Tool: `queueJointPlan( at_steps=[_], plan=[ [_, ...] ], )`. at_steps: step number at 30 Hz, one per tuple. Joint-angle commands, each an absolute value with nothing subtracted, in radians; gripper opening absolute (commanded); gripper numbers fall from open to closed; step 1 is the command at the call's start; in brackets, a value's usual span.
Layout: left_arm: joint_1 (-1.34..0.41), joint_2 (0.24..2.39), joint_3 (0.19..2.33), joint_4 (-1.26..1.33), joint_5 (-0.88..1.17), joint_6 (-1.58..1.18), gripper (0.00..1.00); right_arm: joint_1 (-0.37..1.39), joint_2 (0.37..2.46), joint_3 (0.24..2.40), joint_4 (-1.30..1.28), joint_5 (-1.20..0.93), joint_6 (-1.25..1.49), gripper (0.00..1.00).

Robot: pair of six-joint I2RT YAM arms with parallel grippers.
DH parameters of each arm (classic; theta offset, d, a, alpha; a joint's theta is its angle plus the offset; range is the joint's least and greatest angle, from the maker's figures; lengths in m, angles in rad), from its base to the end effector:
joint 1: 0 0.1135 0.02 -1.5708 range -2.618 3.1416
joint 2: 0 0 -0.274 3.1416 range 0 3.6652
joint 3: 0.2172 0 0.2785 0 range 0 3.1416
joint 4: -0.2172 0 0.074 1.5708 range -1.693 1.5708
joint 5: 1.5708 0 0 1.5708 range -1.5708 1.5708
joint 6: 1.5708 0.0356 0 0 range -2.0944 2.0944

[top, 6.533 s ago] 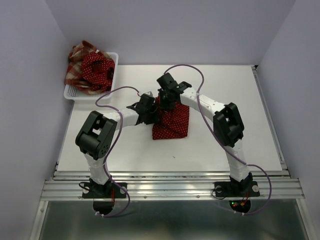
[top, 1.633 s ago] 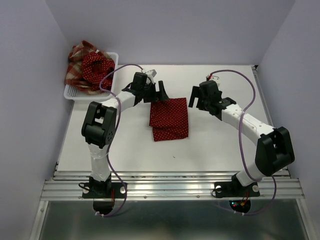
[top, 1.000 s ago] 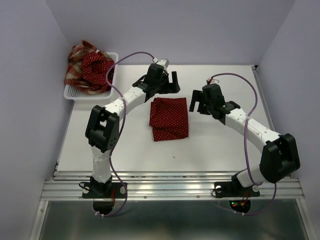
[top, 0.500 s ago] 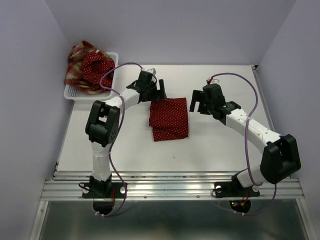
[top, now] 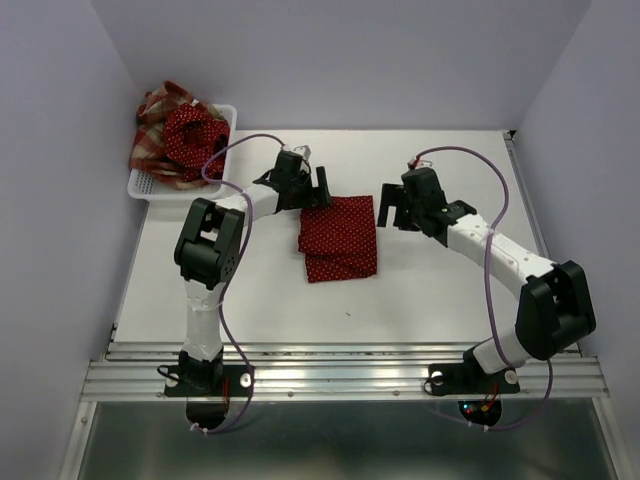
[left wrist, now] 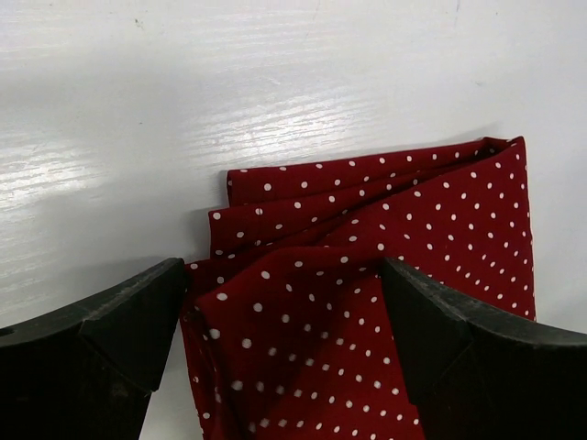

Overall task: Fold and stack the skirts
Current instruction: Neatly place the folded skirt to the corner

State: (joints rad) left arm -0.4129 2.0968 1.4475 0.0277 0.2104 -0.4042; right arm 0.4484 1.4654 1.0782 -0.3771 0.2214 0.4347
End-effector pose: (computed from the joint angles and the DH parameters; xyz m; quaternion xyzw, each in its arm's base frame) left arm 0.4540 -0.2070 0.1705 0.0518 0.8843 -0.2663 0.3799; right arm 0.3135 0.1422 0.2636 0.0371 0.9144 0.0748 0.3960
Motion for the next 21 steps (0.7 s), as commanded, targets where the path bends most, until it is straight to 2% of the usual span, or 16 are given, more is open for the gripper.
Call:
queueJointPlan(
  at_steps=[1, 6, 11, 14, 21],
  plan=[
    [-0.411, 2.063, 1.428, -0.008, 0.239, -0.397, 0.99, 0.449, 1.494, 1.156, -0.376, 0.177, 0.379, 1.0],
    [-0.41, 1.939, 1.485, -0.05, 0.183, -0.393, 0.99, 0.449, 1.558, 1.238, -0.322, 0.112, 0.289, 1.0],
    [-0.4, 1.755, 1.453, -0.094, 0.058, -0.41, 0.99, 0.449, 1.709, 1.405, -0.307, -0.038, 0.21, 1.0],
    [-0.374, 1.65, 1.346, -0.12, -0.023, -0.449, 0.99, 0.449, 1.816, 1.513, -0.305, -0.07, 0.166, 1.0],
    [-0.353, 1.433, 1.088, -0.067, -0.045, -0.517, 0.99, 0.44, 2.04, 1.764, -0.314, -0.201, 0.037, 1.0]
  ],
)
